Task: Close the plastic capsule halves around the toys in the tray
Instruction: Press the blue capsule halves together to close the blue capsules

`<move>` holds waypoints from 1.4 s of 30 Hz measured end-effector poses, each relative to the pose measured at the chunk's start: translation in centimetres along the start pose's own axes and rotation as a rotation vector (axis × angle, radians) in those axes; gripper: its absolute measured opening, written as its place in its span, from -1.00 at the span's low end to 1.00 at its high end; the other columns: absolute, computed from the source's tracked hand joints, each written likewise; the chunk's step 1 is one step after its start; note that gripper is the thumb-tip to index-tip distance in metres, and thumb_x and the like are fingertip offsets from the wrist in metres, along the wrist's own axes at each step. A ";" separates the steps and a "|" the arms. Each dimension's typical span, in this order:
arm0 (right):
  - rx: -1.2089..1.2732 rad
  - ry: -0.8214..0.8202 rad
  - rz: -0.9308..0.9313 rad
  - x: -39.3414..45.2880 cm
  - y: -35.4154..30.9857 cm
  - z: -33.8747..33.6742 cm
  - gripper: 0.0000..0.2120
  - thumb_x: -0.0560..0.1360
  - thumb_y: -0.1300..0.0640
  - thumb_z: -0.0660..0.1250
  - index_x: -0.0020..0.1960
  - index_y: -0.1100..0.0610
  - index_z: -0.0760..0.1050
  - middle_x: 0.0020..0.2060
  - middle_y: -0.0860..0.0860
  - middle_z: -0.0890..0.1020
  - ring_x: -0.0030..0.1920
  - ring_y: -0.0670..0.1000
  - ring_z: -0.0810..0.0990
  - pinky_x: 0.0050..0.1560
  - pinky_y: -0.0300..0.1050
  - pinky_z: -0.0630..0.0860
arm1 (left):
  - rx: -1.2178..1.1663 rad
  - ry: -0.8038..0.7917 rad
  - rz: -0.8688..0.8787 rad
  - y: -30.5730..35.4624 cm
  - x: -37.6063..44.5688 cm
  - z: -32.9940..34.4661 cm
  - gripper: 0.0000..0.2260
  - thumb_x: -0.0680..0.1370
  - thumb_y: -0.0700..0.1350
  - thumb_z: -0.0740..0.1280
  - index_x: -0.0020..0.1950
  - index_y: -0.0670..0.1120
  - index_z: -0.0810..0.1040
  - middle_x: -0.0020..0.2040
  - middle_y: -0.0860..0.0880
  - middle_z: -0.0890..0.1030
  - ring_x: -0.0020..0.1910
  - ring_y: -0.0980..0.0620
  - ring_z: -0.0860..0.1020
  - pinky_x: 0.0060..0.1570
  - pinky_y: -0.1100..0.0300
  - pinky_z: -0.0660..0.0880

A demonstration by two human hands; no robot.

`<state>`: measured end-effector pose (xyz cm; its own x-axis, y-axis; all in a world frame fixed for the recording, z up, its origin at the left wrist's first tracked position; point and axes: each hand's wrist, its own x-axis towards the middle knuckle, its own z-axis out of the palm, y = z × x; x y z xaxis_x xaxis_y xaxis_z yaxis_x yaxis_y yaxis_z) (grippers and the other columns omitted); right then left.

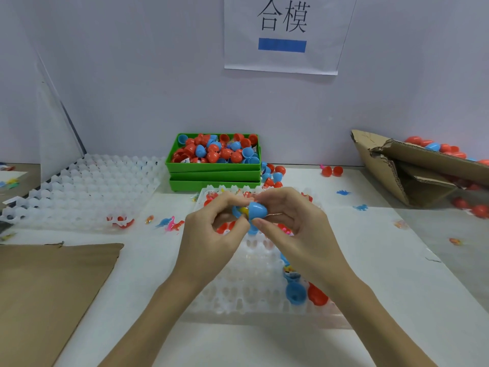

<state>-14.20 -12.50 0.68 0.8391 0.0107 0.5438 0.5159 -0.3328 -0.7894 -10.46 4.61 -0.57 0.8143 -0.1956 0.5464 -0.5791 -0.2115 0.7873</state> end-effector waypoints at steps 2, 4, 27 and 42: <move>-0.002 0.026 0.004 0.0 -0.1 0.0 -0.65 0.43 0.05 0.47 0.20 0.07 0.54 0.05 -0.17 0.68 0.07 -0.16 0.69 0.07 -0.35 0.59 | 0.051 0.017 0.055 0.1 -0.2 0.1 -0.77 0.58 -0.28 0.45 0.19 -0.06 0.69 0.08 0.11 0.72 0.07 0.12 0.68 0.07 0.27 0.64; 0.001 0.039 -0.004 0.0 0.0 -0.1 -0.67 0.46 0.08 0.48 0.19 0.10 0.57 0.04 -0.16 0.69 0.06 -0.13 0.70 0.07 -0.32 0.60 | 0.127 0.029 0.137 0.2 -0.3 0.2 -0.73 0.58 -0.19 0.42 0.29 -0.07 0.67 0.19 0.07 0.71 0.15 0.14 0.66 0.12 0.30 0.62; 0.136 0.001 0.043 0.1 -0.6 -1.3 -0.70 0.47 0.25 0.48 0.20 0.17 0.64 0.06 -0.01 0.74 0.09 -0.02 0.73 0.15 -0.14 0.64 | 0.021 -0.011 0.204 0.6 0.2 -0.9 -0.61 0.49 -0.11 0.48 0.32 -0.10 0.65 0.11 0.01 0.67 0.13 -0.02 0.64 0.15 0.19 0.62; 0.055 0.099 0.074 -0.7 -0.1 0.5 -0.62 0.53 0.22 0.46 0.35 0.12 0.59 0.15 -0.07 0.71 0.15 -0.15 0.69 0.19 -0.11 0.63 | 0.213 0.057 0.276 0.4 0.0 -0.4 -0.60 0.48 -0.16 0.55 0.30 -0.17 0.67 0.07 -0.04 0.67 0.07 0.05 0.63 0.11 0.30 0.59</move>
<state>-14.74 -12.03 0.24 0.8554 -0.1057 0.5070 0.4644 -0.2771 -0.8412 -10.64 4.91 -0.12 0.6237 -0.2203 0.7500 -0.7675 -0.3543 0.5342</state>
